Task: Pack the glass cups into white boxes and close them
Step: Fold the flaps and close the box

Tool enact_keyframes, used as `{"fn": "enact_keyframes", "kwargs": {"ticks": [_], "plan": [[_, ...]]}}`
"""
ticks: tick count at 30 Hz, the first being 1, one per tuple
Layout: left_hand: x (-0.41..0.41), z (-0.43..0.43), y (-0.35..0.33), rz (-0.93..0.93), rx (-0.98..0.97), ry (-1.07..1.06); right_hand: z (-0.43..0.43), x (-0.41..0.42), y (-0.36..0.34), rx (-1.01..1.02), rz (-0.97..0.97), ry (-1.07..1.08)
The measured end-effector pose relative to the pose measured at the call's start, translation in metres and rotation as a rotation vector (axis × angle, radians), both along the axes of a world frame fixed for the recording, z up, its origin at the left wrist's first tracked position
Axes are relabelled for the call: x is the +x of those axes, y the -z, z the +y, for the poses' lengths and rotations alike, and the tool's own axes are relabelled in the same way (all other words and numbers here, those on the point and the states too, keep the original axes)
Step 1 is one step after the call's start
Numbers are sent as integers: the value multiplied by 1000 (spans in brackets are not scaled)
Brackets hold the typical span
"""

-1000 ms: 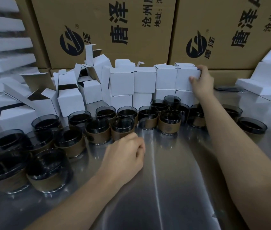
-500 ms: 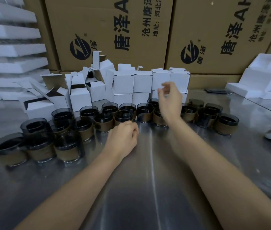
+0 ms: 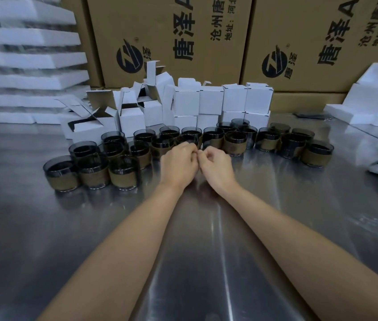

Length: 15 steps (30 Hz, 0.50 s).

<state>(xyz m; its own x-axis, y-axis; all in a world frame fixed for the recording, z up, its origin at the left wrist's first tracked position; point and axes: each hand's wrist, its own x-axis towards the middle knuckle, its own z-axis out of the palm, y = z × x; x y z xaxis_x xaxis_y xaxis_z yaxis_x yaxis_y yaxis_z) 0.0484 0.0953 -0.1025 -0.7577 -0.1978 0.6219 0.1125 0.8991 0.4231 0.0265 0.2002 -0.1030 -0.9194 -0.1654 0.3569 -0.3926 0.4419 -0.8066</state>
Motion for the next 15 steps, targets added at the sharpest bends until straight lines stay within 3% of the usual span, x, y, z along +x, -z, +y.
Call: {"fn": "enact_keyframes", "kwargs": {"ticks": [10, 15], "plan": [[-4, -24, -34, 234, 177, -76, -3, -8, 0, 53, -44, 4], [-13, -77, -83, 331, 496, -257, 0, -4, -1, 60, -29, -55]]}}
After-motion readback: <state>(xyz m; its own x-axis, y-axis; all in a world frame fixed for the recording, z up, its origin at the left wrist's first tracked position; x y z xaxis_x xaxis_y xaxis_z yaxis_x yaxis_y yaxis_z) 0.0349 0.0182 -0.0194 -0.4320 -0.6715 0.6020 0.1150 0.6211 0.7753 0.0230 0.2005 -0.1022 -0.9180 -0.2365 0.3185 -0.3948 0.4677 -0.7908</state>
